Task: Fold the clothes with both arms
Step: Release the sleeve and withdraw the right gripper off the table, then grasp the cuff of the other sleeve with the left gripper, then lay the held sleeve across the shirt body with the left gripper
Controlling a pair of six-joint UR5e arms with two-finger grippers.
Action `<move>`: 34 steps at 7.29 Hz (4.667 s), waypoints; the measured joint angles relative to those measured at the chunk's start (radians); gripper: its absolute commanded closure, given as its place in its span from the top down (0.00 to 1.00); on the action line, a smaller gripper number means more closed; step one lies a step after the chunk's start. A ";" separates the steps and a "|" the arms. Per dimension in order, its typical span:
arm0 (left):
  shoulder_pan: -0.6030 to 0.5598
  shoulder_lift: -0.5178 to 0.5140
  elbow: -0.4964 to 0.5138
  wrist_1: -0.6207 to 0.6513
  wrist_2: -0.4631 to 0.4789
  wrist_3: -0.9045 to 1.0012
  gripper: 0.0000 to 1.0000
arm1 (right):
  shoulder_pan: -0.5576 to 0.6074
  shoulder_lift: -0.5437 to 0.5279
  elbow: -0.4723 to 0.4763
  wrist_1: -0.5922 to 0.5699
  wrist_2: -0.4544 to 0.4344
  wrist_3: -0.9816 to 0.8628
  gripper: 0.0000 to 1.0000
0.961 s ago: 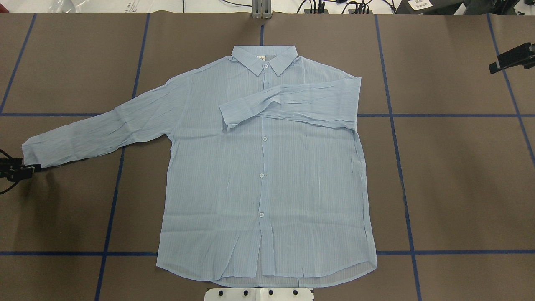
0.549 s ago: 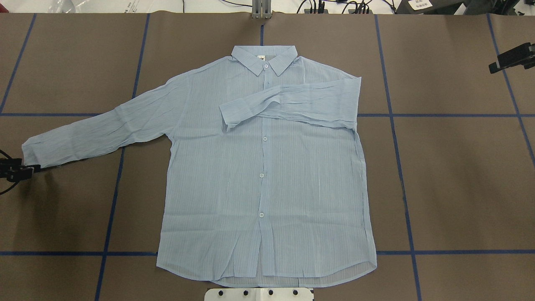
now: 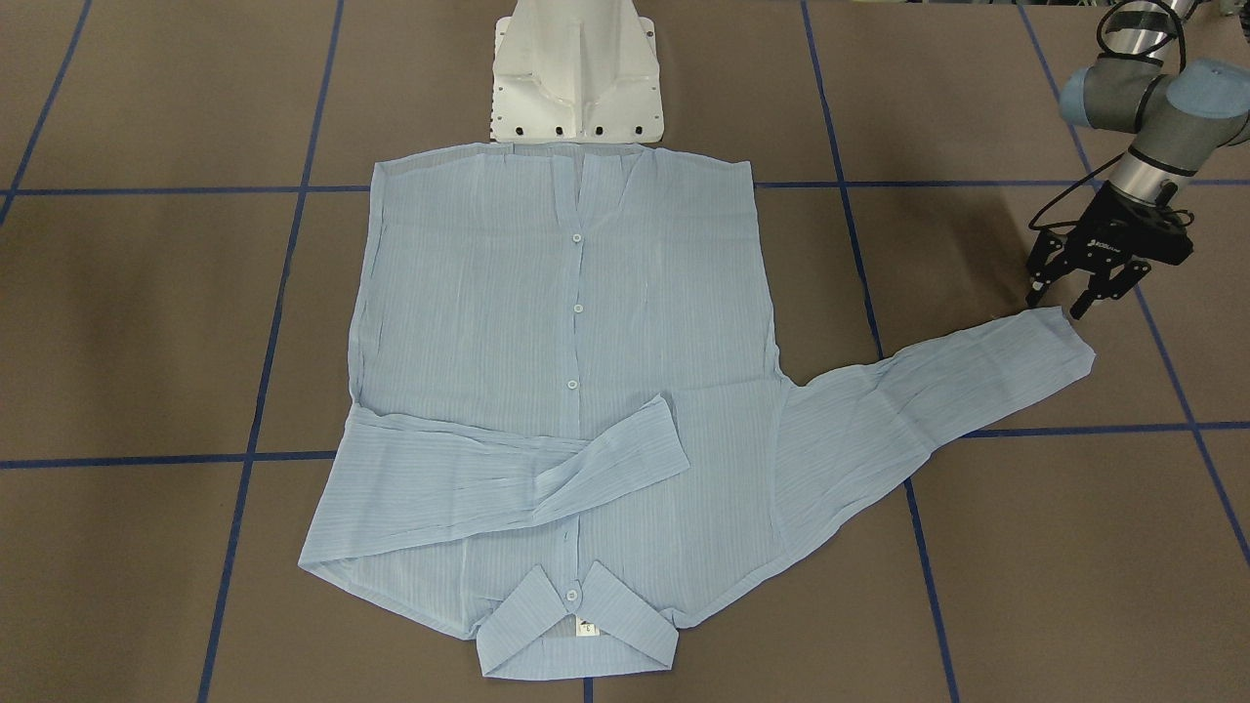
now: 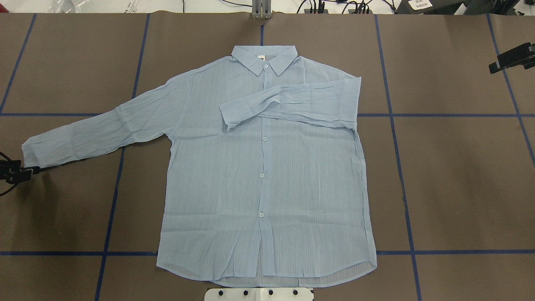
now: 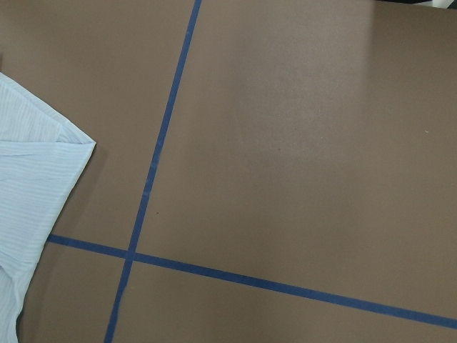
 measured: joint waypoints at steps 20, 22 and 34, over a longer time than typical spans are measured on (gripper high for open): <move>0.129 -0.903 -0.068 0.489 -0.037 -0.192 0.00 | 0.000 0.004 0.000 0.005 0.000 0.014 1.00; 0.165 -0.972 -0.033 0.504 -0.024 -0.231 0.00 | 0.000 0.006 0.000 0.005 0.000 0.014 1.00; 0.379 -1.027 0.001 0.759 0.216 -0.178 1.00 | -0.073 -0.016 0.095 0.012 -0.050 0.206 1.00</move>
